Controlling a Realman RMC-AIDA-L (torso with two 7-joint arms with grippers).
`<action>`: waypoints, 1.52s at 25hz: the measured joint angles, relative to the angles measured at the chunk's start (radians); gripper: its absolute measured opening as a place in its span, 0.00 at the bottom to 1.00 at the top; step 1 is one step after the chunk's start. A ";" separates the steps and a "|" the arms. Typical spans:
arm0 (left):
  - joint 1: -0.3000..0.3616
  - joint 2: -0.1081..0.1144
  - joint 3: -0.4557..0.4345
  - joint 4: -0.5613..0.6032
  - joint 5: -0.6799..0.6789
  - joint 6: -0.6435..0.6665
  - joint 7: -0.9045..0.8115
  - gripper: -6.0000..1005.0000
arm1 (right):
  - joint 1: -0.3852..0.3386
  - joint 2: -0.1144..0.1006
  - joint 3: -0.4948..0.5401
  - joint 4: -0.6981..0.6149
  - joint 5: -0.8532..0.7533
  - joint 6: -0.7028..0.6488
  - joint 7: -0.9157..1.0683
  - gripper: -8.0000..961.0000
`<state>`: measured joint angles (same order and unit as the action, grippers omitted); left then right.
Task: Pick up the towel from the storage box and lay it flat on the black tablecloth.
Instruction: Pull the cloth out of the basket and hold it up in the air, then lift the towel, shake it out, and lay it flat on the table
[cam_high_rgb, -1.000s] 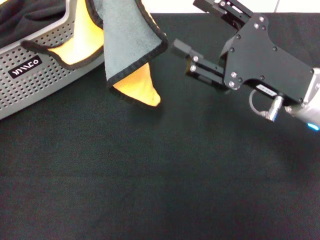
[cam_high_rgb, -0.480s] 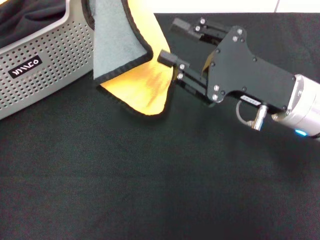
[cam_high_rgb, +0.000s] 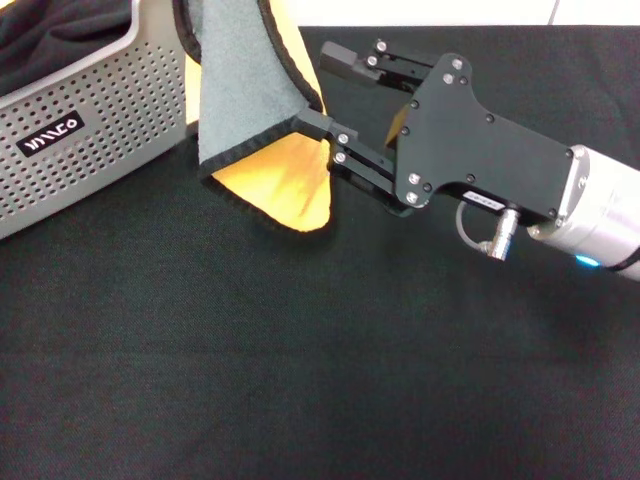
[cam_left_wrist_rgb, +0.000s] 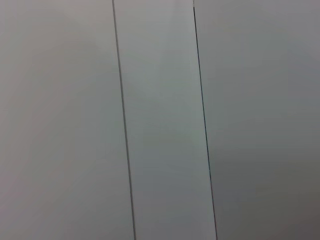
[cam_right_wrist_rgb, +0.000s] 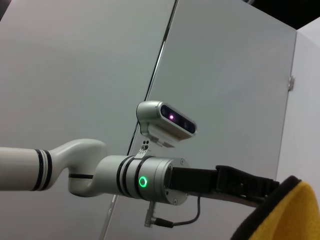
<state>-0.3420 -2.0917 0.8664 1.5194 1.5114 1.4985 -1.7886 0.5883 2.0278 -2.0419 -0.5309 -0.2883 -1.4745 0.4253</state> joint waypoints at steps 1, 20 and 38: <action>0.000 0.000 0.003 -0.002 -0.002 0.000 0.000 0.02 | 0.004 0.000 0.000 0.000 0.000 0.004 0.000 0.44; 0.000 -0.001 0.010 -0.009 -0.003 -0.003 0.012 0.02 | 0.015 0.000 -0.006 0.000 0.020 0.023 -0.003 0.19; 0.046 0.005 0.025 -0.299 0.017 0.059 0.215 0.05 | -0.095 -0.022 0.092 -0.046 0.025 0.026 0.054 0.02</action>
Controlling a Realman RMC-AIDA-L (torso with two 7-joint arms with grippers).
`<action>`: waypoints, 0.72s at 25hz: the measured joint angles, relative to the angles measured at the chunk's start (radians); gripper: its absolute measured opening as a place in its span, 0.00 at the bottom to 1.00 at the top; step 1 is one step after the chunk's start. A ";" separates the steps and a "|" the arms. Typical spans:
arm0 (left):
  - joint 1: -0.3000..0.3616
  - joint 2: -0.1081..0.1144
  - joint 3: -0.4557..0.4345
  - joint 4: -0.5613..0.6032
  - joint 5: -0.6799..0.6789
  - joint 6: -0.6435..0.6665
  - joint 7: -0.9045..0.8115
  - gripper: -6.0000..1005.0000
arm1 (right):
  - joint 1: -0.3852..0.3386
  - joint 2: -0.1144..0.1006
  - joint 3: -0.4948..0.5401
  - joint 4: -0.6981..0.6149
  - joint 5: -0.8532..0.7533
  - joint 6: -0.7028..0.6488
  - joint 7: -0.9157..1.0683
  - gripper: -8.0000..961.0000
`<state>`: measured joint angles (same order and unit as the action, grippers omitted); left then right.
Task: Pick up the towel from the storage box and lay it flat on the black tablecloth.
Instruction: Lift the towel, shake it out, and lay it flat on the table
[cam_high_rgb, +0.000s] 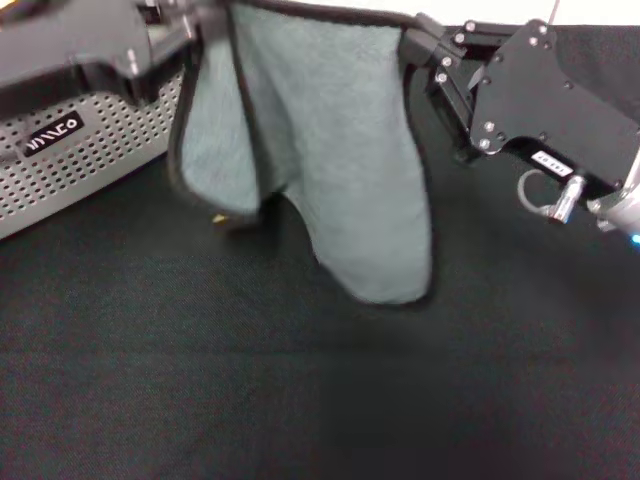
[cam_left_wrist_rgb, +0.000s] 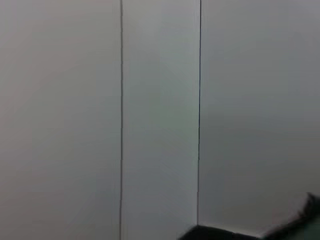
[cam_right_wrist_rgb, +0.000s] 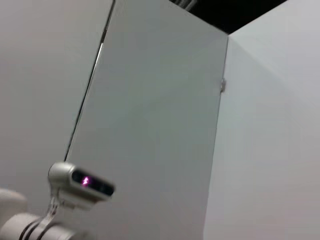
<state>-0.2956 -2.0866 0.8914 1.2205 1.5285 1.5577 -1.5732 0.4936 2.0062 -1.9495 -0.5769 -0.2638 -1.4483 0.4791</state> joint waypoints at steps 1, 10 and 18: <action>-0.001 0.000 0.002 -0.021 0.006 0.008 0.011 0.06 | 0.007 -0.008 0.012 -0.004 -0.011 0.003 0.018 0.02; -0.019 -0.003 0.072 -0.230 0.043 0.053 0.145 0.12 | 0.029 -0.026 0.228 -0.123 -0.265 0.055 0.185 0.02; -0.049 -0.005 0.081 -0.353 0.045 0.055 0.209 0.12 | 0.010 -0.007 0.372 -0.355 -0.560 0.184 0.355 0.03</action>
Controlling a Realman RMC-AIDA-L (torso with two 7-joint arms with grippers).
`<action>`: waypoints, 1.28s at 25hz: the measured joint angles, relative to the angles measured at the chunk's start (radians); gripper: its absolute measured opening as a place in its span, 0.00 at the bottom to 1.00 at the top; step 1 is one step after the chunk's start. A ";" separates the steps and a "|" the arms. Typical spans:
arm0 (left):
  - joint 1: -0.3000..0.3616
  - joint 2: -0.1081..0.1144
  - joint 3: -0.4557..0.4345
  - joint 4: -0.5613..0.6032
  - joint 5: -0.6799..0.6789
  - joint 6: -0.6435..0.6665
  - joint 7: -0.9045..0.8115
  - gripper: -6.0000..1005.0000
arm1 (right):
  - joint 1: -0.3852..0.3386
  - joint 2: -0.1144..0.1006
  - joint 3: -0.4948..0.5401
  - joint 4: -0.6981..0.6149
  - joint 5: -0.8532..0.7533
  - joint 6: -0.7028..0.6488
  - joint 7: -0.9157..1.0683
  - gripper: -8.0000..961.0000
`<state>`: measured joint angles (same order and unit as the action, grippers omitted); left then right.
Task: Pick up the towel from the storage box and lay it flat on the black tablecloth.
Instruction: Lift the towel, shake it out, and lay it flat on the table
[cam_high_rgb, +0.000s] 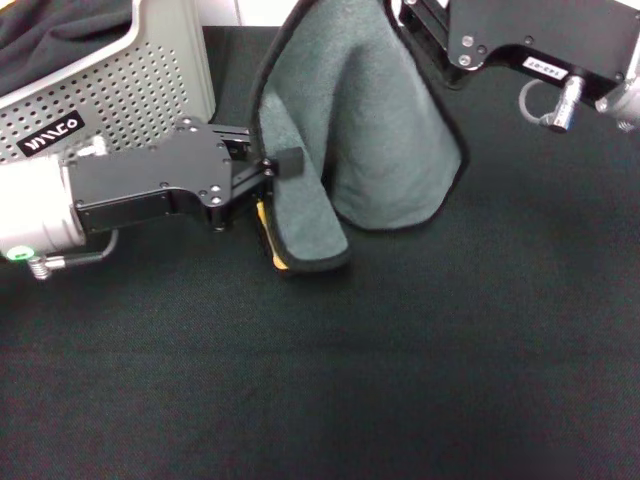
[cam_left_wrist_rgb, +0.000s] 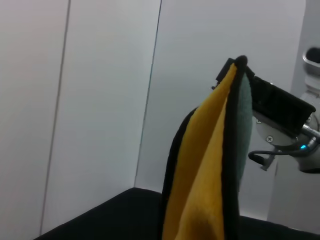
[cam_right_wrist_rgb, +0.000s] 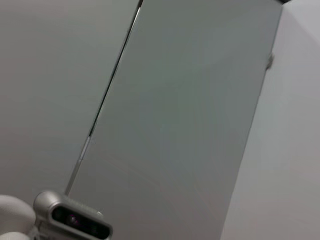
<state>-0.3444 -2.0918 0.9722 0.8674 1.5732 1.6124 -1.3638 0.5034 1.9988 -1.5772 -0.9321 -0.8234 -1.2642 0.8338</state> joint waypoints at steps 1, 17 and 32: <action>-0.008 0.000 0.002 -0.017 -0.003 0.000 0.009 0.12 | 0.000 0.004 0.008 -0.008 -0.012 0.004 0.002 0.03; -0.023 0.003 0.008 -0.108 0.007 0.000 0.051 0.12 | -0.038 0.020 0.123 -0.099 -0.039 0.007 0.008 0.04; -0.034 0.008 0.009 -0.109 0.021 0.001 0.052 0.12 | -0.060 0.023 0.166 -0.103 -0.039 -0.016 0.007 0.05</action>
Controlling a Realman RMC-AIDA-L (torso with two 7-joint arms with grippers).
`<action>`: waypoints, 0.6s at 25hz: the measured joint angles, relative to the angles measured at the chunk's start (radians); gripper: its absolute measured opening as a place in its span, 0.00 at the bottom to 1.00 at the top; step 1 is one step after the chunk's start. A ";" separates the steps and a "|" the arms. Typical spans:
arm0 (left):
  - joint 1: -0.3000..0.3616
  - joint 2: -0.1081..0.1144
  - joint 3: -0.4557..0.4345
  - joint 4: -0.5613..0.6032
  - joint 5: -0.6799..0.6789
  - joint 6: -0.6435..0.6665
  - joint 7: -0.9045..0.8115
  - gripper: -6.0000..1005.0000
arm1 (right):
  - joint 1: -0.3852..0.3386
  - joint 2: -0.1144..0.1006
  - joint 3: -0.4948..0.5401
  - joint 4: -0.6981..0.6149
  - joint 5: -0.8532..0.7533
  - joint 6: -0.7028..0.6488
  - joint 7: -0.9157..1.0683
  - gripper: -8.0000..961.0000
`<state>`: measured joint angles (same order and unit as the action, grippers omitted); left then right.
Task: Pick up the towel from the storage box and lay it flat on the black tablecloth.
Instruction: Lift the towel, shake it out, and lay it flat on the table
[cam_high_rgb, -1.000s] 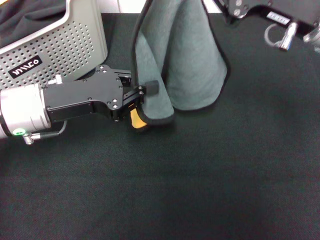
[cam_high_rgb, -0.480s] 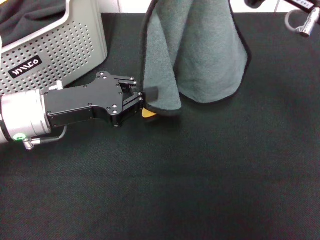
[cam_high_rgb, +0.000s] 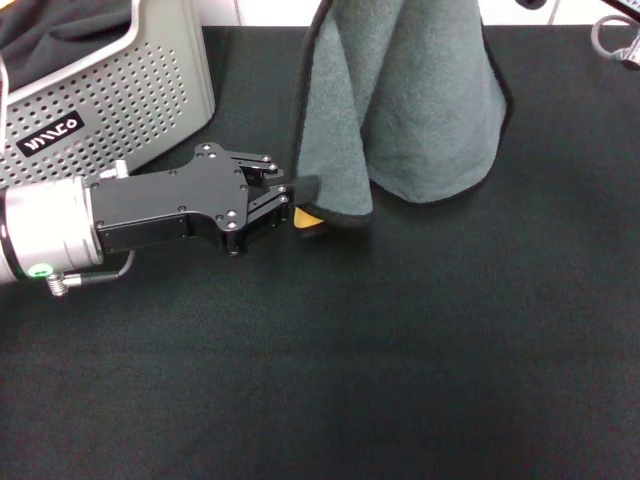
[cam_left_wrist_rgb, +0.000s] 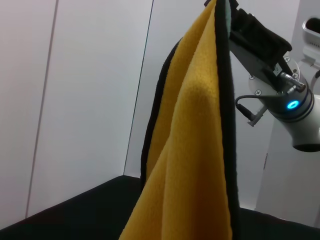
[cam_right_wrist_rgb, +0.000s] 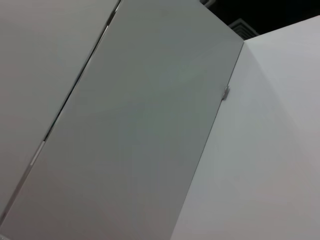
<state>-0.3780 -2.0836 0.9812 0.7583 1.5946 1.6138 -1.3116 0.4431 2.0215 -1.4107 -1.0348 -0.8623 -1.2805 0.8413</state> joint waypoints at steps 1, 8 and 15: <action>-0.001 0.000 0.000 0.000 0.003 0.000 0.000 0.12 | 0.000 0.000 0.003 0.000 0.000 -0.004 0.000 0.05; -0.009 0.014 -0.004 0.009 0.015 0.008 -0.021 0.11 | -0.034 -0.001 0.005 0.002 0.015 -0.022 0.023 0.05; -0.024 0.117 -0.110 0.023 -0.006 0.242 -0.055 0.07 | -0.136 0.000 0.001 0.071 0.015 -0.163 0.149 0.06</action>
<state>-0.4018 -1.9662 0.8711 0.7816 1.5882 1.8560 -1.3670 0.3072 2.0218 -1.4093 -0.9642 -0.8473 -1.4432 0.9904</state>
